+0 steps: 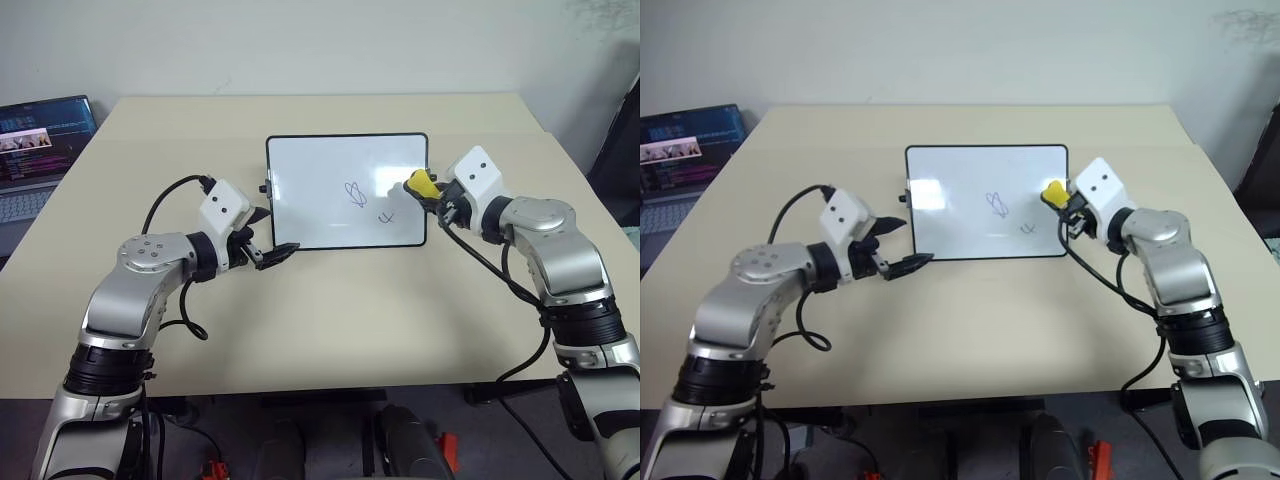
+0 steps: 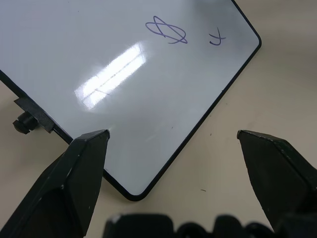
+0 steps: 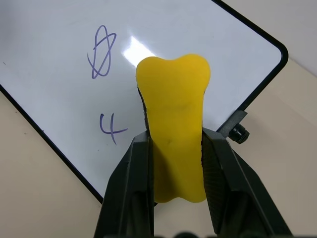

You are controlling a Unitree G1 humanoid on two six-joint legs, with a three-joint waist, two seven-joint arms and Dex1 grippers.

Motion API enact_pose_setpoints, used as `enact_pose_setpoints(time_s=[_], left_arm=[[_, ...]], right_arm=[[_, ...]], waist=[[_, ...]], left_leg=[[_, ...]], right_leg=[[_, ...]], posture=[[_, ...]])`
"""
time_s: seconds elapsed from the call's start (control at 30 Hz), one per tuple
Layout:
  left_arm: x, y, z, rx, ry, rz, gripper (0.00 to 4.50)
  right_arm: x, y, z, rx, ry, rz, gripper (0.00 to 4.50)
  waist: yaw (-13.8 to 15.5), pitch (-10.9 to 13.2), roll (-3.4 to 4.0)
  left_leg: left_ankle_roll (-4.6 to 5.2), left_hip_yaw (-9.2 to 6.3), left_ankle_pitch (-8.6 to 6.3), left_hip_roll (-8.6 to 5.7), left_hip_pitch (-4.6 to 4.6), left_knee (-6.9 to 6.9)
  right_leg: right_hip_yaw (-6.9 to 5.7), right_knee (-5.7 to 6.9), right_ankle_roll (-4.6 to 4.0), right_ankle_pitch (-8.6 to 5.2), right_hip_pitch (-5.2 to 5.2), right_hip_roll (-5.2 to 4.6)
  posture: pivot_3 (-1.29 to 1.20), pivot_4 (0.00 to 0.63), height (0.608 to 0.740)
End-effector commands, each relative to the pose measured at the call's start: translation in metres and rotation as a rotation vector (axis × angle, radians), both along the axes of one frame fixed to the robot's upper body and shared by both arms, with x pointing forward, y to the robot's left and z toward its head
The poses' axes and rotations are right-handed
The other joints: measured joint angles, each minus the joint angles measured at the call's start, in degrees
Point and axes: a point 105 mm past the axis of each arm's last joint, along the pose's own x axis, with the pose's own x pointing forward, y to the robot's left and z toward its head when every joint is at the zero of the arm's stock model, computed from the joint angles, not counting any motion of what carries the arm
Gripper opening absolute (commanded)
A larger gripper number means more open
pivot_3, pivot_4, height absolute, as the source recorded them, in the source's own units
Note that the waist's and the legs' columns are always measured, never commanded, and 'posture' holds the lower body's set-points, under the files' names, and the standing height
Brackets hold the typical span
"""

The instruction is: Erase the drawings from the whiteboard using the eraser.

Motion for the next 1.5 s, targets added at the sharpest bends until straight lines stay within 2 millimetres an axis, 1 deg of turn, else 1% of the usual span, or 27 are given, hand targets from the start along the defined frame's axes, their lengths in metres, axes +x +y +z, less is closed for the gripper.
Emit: enact_pose_setpoints(time_s=[0.03,0.13,0.3,0.63,0.7,0.77,0.9,1.0,1.1,1.27,1.4,1.5], left_arm=[[-0.003,-0.003,0.015,-0.005,-0.058,-0.019,4.5],[-0.002,-0.005,0.013,-0.01,-0.05,-0.026,4.5],[-0.001,-0.01,0.009,-0.018,-0.041,-0.035,4.5],[-0.001,-0.015,0.006,-0.022,-0.033,-0.046,4.5],[-0.002,-0.015,0.006,-0.023,-0.033,-0.046,4.5],[-0.002,-0.016,0.005,-0.022,-0.031,-0.046,4.5],[-0.004,-0.015,0.004,-0.025,-0.028,-0.044,4.5],[-0.004,-0.015,0.003,-0.024,-0.027,-0.041,4.5],[-0.004,-0.014,0.004,-0.025,-0.028,-0.04,4.5],[-0.004,-0.014,0.003,-0.025,-0.026,-0.04,4.5],[-0.004,-0.015,0.003,-0.026,-0.027,-0.043,4.5],[-0.004,-0.015,0.004,-0.025,-0.029,-0.045,4.5]], right_arm=[[-0.002,0.008,0.021,0.018,-0.072,0.033,0.96],[-0.004,0.033,0.017,0.014,-0.066,0.102,0.96],[0.009,0.06,0.021,0.018,-0.086,0.107,0.96],[0.043,0.093,0.013,-0.019,-0.092,0.041,0.96],[0.048,0.098,0.013,-0.027,-0.094,0.025,0.96],[0.054,0.098,0.014,-0.021,-0.092,-0.015,0.96],[0.063,0.095,0.014,-0.032,-0.083,-0.084,0.96],[0.067,0.092,0.01,-0.057,-0.072,-0.12,0.96],[0.067,0.091,-0.003,-0.131,-0.062,-0.127,0.96],[0.054,0.104,-0.031,-0.225,0.009,-0.042,0.96],[0.034,0.115,-0.067,-0.325,0.112,0.063,0.96],[0.024,0.118,-0.079,-0.35,0.153,0.101,0.96]], waist=[[0.0,0.0,0.0],[-0.2,0.0,0.0],[-0.2,0.0,0.0],[-0.1,0.0,0.0],[-0.1,0.0,0.0],[-0.2,0.0,0.0],[-0.2,0.0,0.0],[-0.2,0.0,0.0],[-0.2,0.0,-0.02],[-0.3,-0.1,-0.07],[-0.3,-0.1,-0.13],[-0.4,-0.1,-0.14]], left_leg=[[0.0,0.0,0.0,0.0,0.0,0.0],[0.0,0.0,0.0,0.0,0.0,0.0],[0.0,0.0,0.0,0.01,0.04,0.0],[0.0,-0.02,0.0,0.0,0.01,-0.03],[0.0,-0.02,0.0,0.01,0.01,-0.05],[0.0,-0.02,0.0,0.01,0.0,-0.06],[0.0,-0.02,0.0,0.0,-0.01,-0.08],[0.0,-0.02,0.0,0.0,0.02,-0.05],[0.0,-0.02,0.0,0.0,0.05,-0.03],[0.0,-0.03,0.0,0.0,0.27,0.0],[0.01,-0.04,0.0,0.01,0.49,-0.01],[0.01,-0.04,0.0,0.02,0.73,-0.02]], right_leg=[[0.0,0.0,0.0,0.0,0.0,0.0],[0.0,0.0,0.0,0.0,0.0,0.0],[0.0,0.05,0.0,0.0,-0.01,0.01],[-0.01,0.04,-0.02,0.01,-0.04,0.01],[-0.01,0.05,-0.02,0.02,-0.06,0.01],[-0.01,0.06,-0.03,0.02,-0.08,0.01],[-0.01,0.06,-0.03,0.02,-0.09,0.01],[-0.01,0.1,-0.03,0.02,-0.08,0.01],[-0.01,0.12,-0.03,0.02,-0.04,0.01],[-0.01,0.1,-0.02,0.01,0.2,0.02],[-0.01,0.08,0.14,-0.08,0.4,0.02],[0.0,0.08,0.24,-0.15,0.58,0.04]], posture=[[0.0,0.15,0.74],[0.0,0.15,0.74],[0.0,0.15,0.74],[0.0,0.15,0.74],[0.0,0.15,0.74],[0.0,0.15,0.74],[0.0,0.15,0.74],[0.0,0.15,0.74],[0.0,0.15,0.74],[0.0,0.15,0.74],[0.0,0.15,0.74],[0.0,0.15,0.74]])
